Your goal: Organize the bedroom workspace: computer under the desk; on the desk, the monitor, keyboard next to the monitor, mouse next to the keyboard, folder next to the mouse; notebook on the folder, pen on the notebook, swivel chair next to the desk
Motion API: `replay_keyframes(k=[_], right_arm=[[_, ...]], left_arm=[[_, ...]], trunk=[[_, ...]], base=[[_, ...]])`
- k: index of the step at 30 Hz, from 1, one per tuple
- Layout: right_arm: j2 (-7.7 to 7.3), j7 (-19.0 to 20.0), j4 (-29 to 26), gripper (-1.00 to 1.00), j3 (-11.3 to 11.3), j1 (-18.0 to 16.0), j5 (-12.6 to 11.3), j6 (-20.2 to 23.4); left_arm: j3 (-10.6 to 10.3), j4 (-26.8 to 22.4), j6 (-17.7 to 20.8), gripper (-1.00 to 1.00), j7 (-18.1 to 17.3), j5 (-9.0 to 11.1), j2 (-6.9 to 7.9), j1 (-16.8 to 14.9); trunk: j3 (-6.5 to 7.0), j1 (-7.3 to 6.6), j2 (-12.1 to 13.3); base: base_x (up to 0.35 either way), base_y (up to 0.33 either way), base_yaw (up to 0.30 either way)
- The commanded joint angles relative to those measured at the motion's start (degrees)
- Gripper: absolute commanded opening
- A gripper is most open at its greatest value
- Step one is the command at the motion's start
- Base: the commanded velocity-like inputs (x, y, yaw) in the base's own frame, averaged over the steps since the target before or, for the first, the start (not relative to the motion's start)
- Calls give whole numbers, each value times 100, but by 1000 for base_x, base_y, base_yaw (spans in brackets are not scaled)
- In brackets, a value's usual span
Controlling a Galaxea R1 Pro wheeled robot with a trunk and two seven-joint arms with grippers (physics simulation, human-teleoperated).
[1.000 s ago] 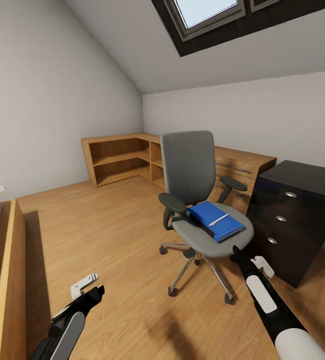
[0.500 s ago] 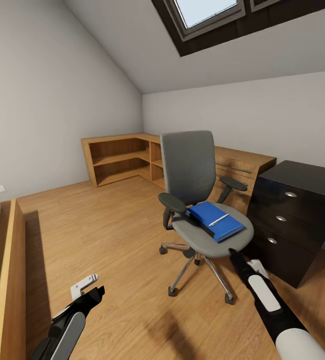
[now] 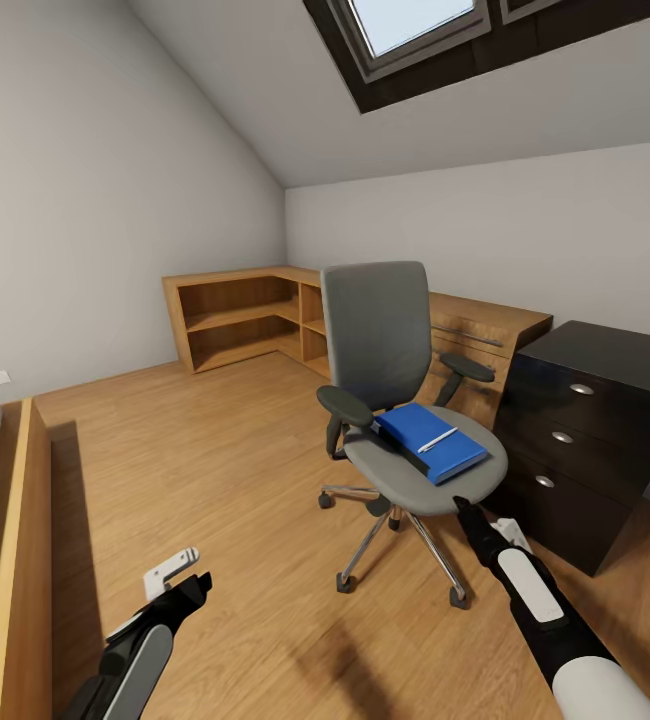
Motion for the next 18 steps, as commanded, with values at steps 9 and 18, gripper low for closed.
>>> replay_keyframes(k=[9, 18], right_arm=[[-9, -48, -30, 100, 1, -1, -25, 69], [-3, -38, -33, 100, -4, -1, -24, 45]], left_arm=[[-97, -8, 7, 100, 70, 47, 6, -4], [-109, -16, 7, 100, 95, 56, 2, -4]], trunk=[[-6, -1, -3], [-6, -1, -3]], base=[[0, 0, 0], [0, 0, 0]])
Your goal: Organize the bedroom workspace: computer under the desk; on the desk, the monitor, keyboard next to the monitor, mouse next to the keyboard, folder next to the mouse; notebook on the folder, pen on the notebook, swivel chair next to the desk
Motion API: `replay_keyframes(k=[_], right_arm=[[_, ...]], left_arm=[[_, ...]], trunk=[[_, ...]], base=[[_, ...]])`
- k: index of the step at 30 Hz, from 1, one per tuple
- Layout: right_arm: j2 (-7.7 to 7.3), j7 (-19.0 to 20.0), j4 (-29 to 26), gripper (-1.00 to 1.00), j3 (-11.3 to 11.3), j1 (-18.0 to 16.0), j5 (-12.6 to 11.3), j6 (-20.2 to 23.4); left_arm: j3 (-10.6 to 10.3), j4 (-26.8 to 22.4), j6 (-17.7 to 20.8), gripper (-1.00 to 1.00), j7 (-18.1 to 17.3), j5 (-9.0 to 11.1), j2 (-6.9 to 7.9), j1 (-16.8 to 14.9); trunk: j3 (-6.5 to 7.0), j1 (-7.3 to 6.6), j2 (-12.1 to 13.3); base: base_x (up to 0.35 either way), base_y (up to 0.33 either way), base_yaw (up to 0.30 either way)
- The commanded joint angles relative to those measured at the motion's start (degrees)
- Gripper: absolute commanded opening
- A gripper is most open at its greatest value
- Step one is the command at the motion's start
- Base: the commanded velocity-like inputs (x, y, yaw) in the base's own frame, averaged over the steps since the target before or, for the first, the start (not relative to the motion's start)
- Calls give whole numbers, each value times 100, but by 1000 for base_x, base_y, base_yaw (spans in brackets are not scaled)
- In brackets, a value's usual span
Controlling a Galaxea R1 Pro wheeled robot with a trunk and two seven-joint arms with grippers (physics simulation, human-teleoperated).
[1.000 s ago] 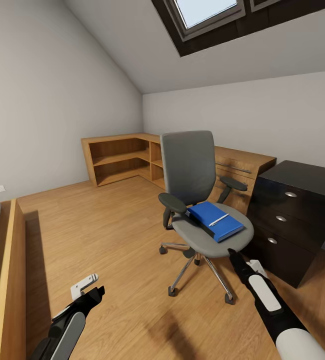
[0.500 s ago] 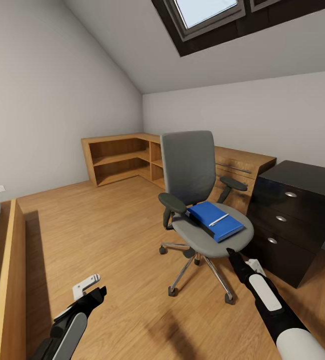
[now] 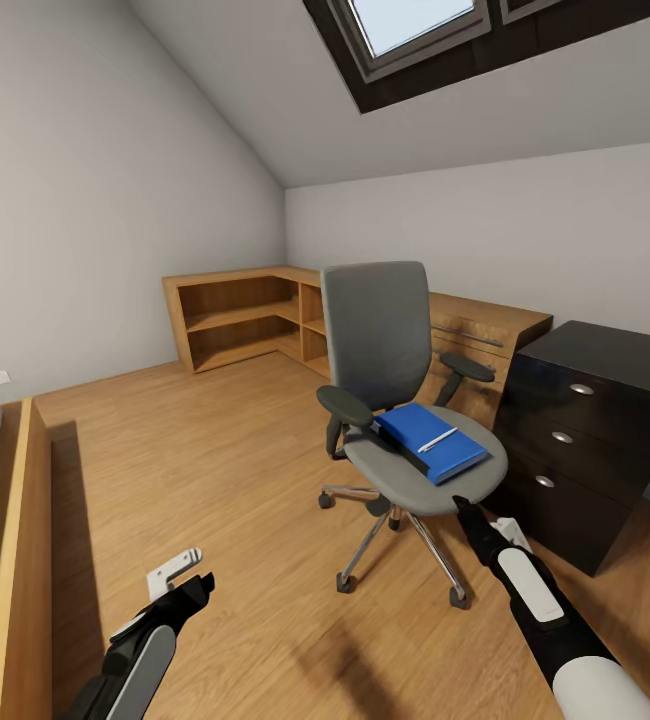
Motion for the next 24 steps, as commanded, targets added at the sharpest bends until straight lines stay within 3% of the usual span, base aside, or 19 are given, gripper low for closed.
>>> replay_keyframes(k=[1, 5, 12, 24], right_arm=[[1, -31, -12, 100, -8, -1, -33, 25], [2, -28, -10, 100, -8, -1, -33, 21], [2, -19, -4, 100, -8, -1, -33, 19], [2, -18, -4, 100, -8, -1, -33, 19]], left_arm=[[-17, -9, 7, 100, 54, 48, 5, -4], [-39, -9, 9, 100, 69, 47, -78, -4], [-54, -17, 7, 100, 81, 14, -350, -4], [-56, -19, 22, 100, 47, 11, -383, -4]], trunk=[[-6, -1, -3], [-6, -1, -3], [-6, -1, -3], [-6, -1, -3]], base=[[0, 0, 0], [0, 0, 0], [0, 0, 0], [0, 0, 0]])
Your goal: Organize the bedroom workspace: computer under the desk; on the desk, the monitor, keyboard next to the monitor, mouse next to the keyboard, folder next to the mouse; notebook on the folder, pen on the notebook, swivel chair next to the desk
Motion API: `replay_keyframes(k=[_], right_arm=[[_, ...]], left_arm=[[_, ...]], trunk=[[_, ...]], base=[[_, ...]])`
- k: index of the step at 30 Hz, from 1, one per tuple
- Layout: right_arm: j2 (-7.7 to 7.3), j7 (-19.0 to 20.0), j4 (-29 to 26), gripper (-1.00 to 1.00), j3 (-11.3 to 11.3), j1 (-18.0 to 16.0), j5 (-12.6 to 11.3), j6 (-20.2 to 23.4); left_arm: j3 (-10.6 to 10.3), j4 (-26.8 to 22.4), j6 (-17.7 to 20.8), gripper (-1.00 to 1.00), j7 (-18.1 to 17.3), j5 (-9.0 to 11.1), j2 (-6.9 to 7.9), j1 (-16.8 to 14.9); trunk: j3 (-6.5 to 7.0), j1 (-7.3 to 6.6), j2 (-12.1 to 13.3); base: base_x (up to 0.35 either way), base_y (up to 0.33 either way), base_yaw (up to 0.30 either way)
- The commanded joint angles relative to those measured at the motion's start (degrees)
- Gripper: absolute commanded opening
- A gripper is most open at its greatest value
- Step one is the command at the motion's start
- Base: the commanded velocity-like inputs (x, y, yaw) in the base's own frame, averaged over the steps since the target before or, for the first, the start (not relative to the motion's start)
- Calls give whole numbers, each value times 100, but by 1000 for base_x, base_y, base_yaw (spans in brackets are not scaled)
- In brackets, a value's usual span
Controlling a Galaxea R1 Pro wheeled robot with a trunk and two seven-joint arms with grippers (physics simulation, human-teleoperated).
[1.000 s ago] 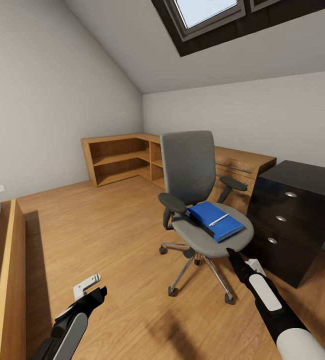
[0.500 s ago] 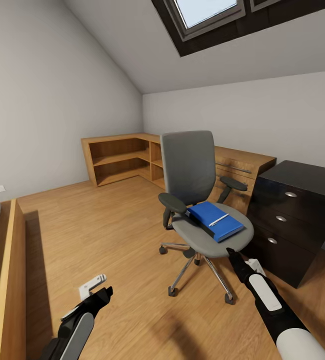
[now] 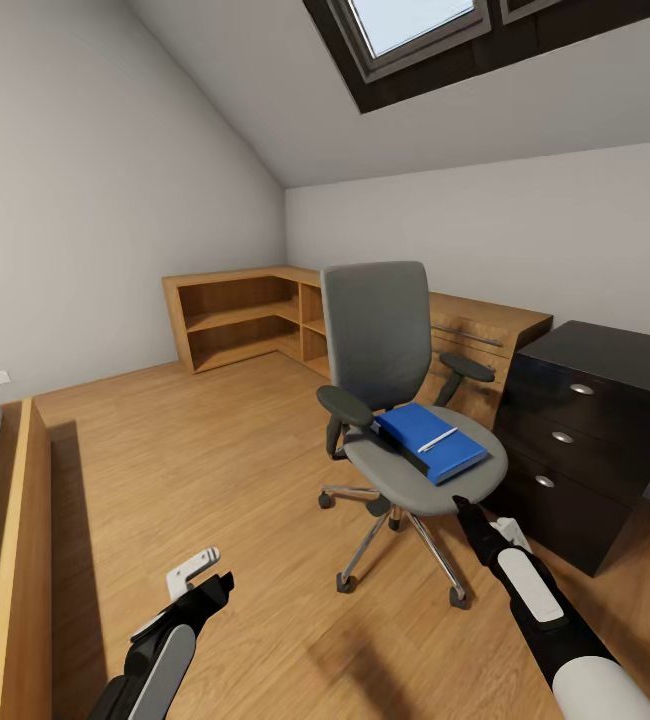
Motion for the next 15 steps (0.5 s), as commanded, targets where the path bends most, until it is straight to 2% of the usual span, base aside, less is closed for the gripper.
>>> replay_keyframes(k=[1, 15], right_arm=[[0, -32, -12, 100, -7, -1, -33, 27], [0, -32, -11, 100, -7, -1, -33, 33]], left_arm=[[-6, -9, 10, 100, 45, 46, 1, -3], [-5, -57, 12, 100, 44, 57, -5, -3]], trunk=[[-6, -1, -3], [-6, -1, -3]], base=[[0, 0, 0], [0, 0, 0]])
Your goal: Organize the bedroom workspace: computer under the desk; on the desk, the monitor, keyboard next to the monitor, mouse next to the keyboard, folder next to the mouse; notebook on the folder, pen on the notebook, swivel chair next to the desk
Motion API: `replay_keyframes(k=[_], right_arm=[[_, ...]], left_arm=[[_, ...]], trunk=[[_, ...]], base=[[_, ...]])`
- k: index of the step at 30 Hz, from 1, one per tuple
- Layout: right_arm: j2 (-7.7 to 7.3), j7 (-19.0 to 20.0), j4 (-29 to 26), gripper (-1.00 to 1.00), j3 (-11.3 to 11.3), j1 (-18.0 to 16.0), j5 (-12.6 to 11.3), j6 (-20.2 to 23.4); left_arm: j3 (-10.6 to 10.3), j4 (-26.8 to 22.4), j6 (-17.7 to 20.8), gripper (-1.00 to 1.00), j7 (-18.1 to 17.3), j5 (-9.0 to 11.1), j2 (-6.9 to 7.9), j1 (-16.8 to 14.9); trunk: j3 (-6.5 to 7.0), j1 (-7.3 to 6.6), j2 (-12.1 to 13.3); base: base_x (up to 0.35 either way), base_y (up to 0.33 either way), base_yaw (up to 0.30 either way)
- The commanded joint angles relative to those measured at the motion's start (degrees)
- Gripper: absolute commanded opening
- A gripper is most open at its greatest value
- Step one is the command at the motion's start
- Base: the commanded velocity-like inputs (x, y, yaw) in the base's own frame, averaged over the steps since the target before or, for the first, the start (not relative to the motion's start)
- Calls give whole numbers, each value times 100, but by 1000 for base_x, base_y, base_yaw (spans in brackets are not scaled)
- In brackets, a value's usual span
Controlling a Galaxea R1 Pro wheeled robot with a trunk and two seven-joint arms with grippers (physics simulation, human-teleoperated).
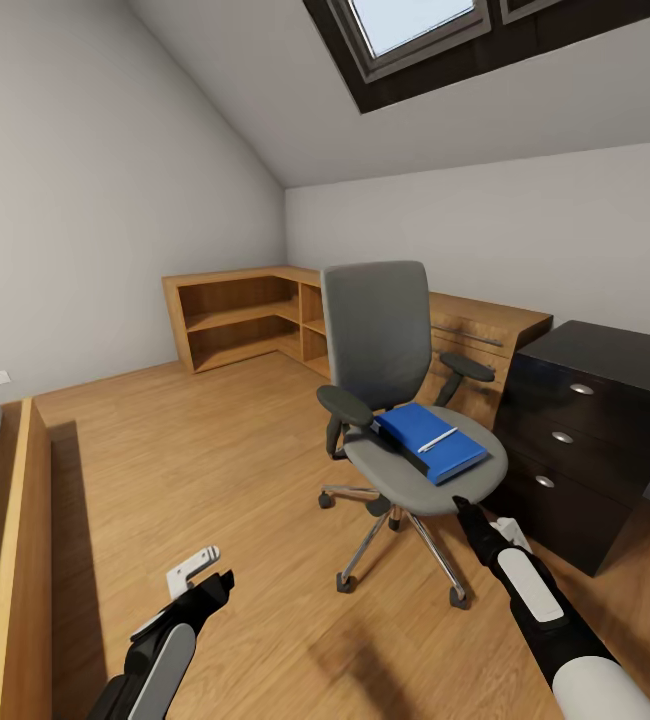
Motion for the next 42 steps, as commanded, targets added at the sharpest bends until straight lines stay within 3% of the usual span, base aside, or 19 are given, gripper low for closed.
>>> replay_keyframes(k=[1, 19, 26, 42], right_arm=[[0, -32, -12, 100, -7, -1, -33, 27], [-8, -32, -12, 100, -15, -1, -33, 30], [-10, -32, -14, 100, -16, -2, -33, 30], [-10, -32, -12, 100, -13, -1, -32, 30]], left_arm=[[-6, -18, 10, 100, 46, 49, 0, -3], [2, -57, 11, 100, 62, 72, -21, -3], [3, -51, 11, 100, 63, 66, -21, -3], [-10, -14, 18, 100, 5, 62, -6, -3]], trunk=[[-6, -1, -3], [-329, 394, -725], [-484, 412, -734], [-484, 412, -734]], base=[[0, 0, 0], [0, 0, 0], [0, 0, 0], [0, 0, 0]])
